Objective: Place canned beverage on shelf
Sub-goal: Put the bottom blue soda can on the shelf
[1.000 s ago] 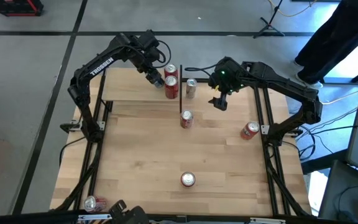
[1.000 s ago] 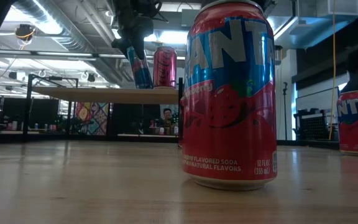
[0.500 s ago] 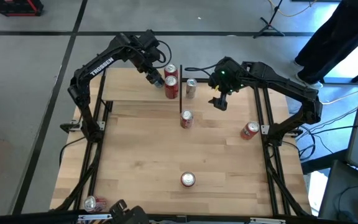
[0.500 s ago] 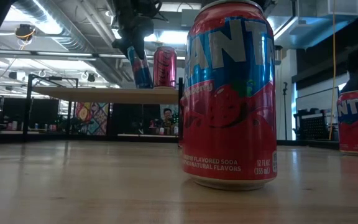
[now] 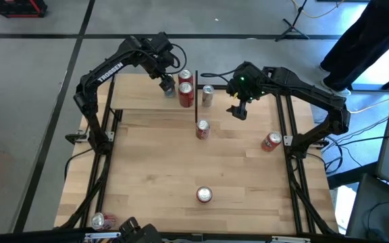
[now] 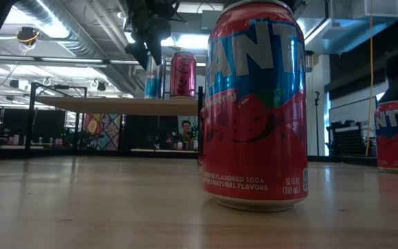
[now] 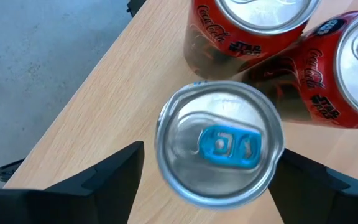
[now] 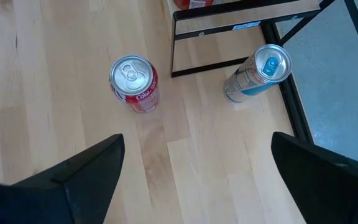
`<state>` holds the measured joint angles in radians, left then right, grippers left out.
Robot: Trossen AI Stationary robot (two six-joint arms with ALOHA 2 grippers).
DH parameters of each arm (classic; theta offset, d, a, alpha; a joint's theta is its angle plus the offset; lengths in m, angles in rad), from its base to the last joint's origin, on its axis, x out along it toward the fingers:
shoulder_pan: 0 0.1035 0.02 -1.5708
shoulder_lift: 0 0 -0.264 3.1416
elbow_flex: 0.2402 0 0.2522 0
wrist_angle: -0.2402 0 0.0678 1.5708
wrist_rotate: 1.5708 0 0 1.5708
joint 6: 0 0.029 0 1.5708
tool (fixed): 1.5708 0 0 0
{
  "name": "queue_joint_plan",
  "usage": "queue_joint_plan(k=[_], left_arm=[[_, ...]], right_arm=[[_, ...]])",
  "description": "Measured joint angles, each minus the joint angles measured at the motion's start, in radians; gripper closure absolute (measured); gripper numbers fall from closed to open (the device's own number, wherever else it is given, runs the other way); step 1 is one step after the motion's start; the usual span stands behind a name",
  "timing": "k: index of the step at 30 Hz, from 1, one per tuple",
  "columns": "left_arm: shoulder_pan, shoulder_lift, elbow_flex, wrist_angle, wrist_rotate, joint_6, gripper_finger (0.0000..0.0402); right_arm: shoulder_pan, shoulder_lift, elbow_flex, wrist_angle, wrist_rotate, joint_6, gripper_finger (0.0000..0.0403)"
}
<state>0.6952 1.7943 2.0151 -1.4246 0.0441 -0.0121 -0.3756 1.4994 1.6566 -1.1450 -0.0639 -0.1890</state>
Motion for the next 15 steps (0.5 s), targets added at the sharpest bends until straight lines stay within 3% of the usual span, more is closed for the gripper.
queue_joint_plan(k=[15], left_arm=[[0.000,0.000,0.000,0.015,-0.013,-0.071,0.0095]], right_arm=[[0.000,0.000,0.000,0.000,0.008,0.000,0.0008]])
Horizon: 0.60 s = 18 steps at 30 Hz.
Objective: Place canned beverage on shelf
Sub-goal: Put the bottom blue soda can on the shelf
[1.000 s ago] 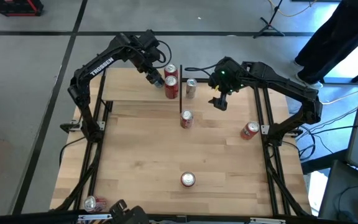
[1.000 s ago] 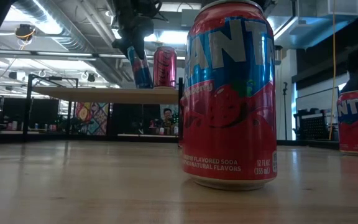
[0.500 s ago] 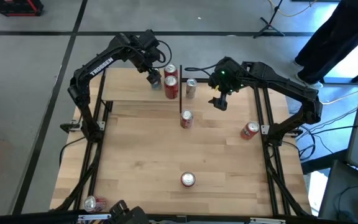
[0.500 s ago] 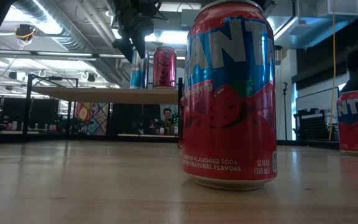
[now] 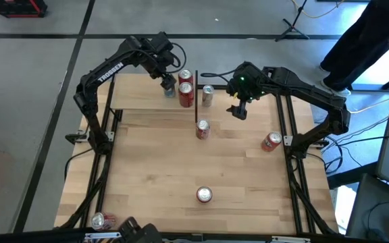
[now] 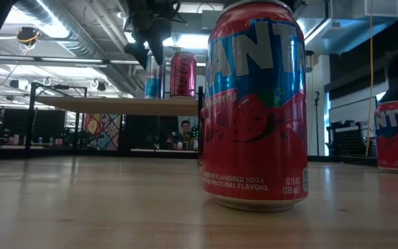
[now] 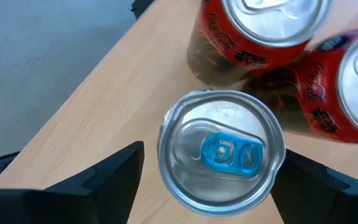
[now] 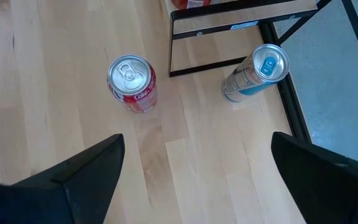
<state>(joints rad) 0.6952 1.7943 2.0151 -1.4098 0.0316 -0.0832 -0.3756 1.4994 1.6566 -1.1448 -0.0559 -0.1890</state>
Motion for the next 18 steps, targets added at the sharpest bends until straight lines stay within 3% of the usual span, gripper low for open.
queue_joint_plan(k=[18], left_arm=[[-0.009,0.000,0.000,0.067,-0.015,-0.091,0.0095]], right_arm=[[0.000,0.000,0.000,0.020,0.000,0.000,0.0008]])
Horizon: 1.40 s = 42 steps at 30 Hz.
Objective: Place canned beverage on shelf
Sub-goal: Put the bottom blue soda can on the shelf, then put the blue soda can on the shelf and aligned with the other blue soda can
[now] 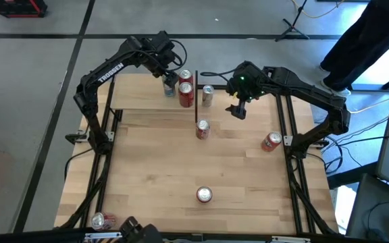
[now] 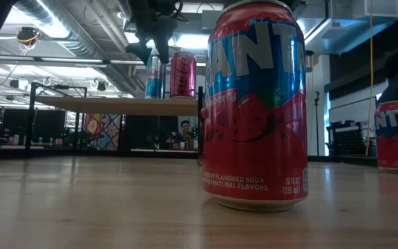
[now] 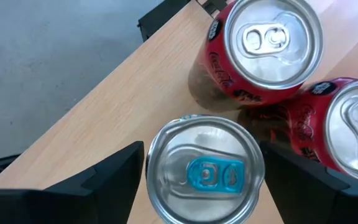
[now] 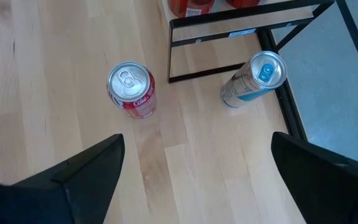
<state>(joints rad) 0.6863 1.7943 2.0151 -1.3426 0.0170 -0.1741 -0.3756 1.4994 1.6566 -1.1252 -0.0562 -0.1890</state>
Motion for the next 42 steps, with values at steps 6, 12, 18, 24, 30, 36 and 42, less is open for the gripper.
queue_joint_plan(k=[6,12,18,24,30,36,42], left_arm=[[0.000,-0.034,0.000,-0.007,-0.007,0.039,0.0095],[0.001,-0.099,0.000,-0.006,-0.008,0.053,0.0095],[0.001,-0.176,0.000,-0.008,-0.008,0.094,0.0095],[0.001,-0.246,0.000,-0.009,0.005,0.188,0.0095],[0.001,-0.315,0.000,-0.007,0.005,0.238,0.0095],[0.001,-0.424,-0.135,0.082,0.008,0.257,0.0095],[0.000,-0.566,-0.390,0.270,0.008,0.213,0.0095]], right_arm=[[0.000,0.000,0.000,-0.001,0.000,0.000,0.0008],[0.002,0.000,0.000,0.002,0.000,0.000,0.0008],[0.003,0.008,0.000,0.057,-0.008,0.034,0.0008],[-0.028,0.072,0.000,0.093,0.063,0.030,0.0008],[-0.177,0.157,0.000,0.203,0.006,0.058,0.0008],[-0.292,0.234,-0.047,0.413,-0.120,0.064,0.0008],[-0.290,0.261,-0.214,0.716,-0.183,0.078,0.0008]])
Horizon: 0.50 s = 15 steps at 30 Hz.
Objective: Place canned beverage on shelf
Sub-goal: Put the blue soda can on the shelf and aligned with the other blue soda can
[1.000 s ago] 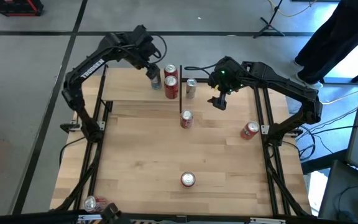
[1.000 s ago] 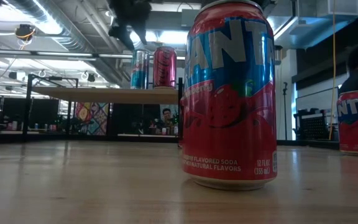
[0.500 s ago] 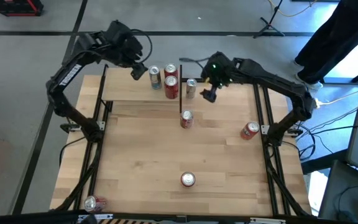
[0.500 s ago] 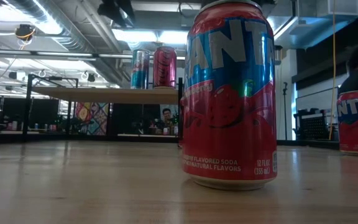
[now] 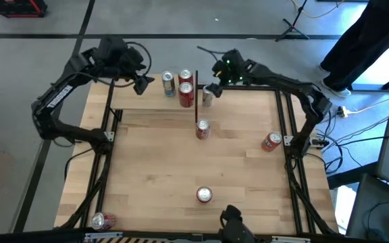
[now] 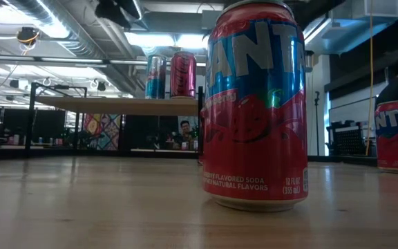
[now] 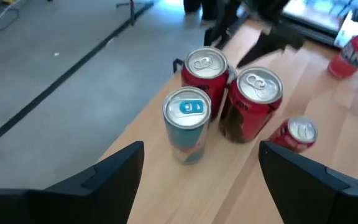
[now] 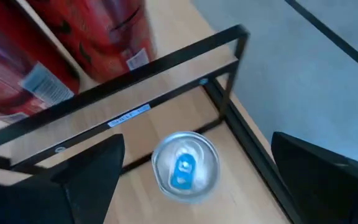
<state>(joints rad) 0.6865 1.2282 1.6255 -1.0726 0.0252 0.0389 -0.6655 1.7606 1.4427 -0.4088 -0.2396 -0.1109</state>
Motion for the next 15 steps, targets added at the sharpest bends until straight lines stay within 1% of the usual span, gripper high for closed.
queue_joint_plan(k=[3,6,12,15], left_arm=[[0.000,-0.038,-0.077,0.075,0.000,-0.048,0.0095],[0.000,-0.046,-0.115,0.109,-0.001,-0.087,0.0096],[0.000,-0.043,-0.128,0.127,-0.008,-0.114,0.0096],[0.000,-0.043,-0.128,0.136,-0.008,-0.115,0.0096]], right_arm=[[-0.002,0.000,-0.079,0.115,-0.005,0.032,0.0008],[-0.003,0.000,-0.139,0.201,0.020,0.062,0.0008],[0.007,0.014,-0.214,0.336,0.028,0.082,0.0008],[0.014,0.039,-0.217,0.344,0.022,0.082,0.0008]])
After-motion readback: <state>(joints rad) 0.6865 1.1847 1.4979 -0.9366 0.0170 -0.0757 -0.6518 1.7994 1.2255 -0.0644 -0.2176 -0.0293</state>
